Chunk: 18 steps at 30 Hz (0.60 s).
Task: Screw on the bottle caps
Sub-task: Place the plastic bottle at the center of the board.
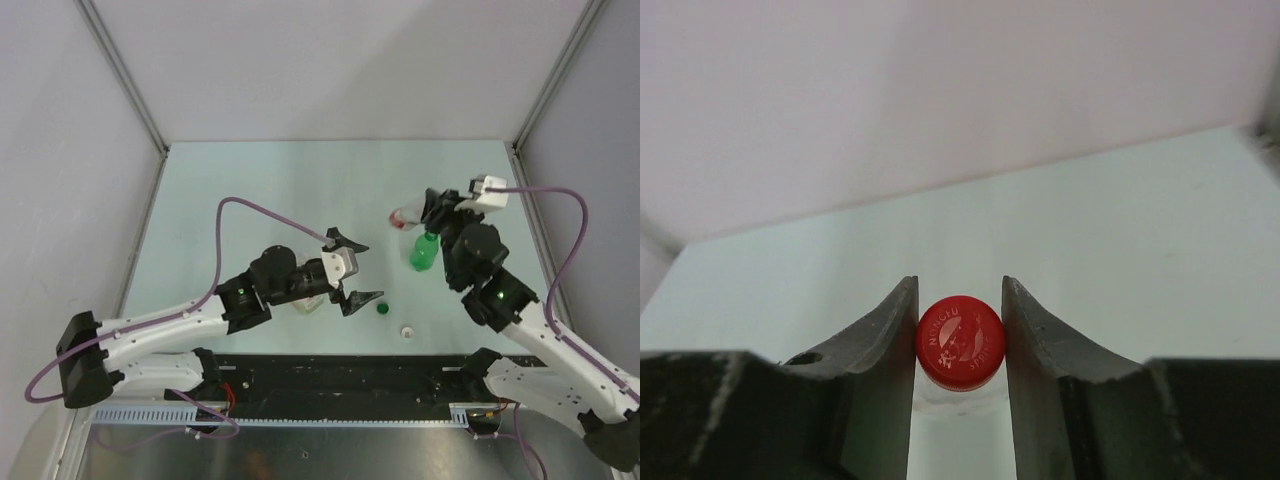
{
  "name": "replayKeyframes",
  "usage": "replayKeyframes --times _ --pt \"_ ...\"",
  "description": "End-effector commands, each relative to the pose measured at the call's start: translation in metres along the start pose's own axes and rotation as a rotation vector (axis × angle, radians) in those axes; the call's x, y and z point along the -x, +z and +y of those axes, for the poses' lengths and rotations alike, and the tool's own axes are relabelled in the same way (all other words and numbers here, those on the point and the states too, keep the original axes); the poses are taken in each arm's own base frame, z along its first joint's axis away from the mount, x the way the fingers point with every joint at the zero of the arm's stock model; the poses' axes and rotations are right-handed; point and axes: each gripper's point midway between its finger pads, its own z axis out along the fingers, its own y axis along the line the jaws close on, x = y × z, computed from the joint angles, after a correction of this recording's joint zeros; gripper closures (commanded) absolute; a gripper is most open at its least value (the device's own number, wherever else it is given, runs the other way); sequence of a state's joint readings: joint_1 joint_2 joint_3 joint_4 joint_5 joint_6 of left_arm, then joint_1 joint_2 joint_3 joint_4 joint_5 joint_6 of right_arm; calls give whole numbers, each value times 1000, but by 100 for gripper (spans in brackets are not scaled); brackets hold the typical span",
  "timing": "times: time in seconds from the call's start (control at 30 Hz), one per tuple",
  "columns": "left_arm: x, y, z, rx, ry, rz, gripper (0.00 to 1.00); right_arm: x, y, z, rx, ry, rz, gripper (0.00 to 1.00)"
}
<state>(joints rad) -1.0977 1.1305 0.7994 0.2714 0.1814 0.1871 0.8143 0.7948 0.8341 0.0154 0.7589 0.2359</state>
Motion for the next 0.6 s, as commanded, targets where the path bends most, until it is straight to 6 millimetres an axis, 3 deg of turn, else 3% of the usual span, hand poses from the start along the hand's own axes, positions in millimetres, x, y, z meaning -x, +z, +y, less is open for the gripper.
replayKeyframes --times 0.0,0.1,0.2,0.4,0.57 --pt "34 -13 -12 -44 -69 -107 1 57 43 -35 -138 -69 -178 100" --pt "37 -21 4 61 -134 -117 0 65 84 -66 -219 -121 -201 100" --pt "39 -33 37 249 -212 -130 1 61 117 -106 -318 -181 -193 100" --pt "58 -55 85 387 -294 -173 1 15 149 -177 -478 -219 -71 100" --pt "65 -59 91 384 -284 -184 0 -30 167 -221 -543 -251 45 100"
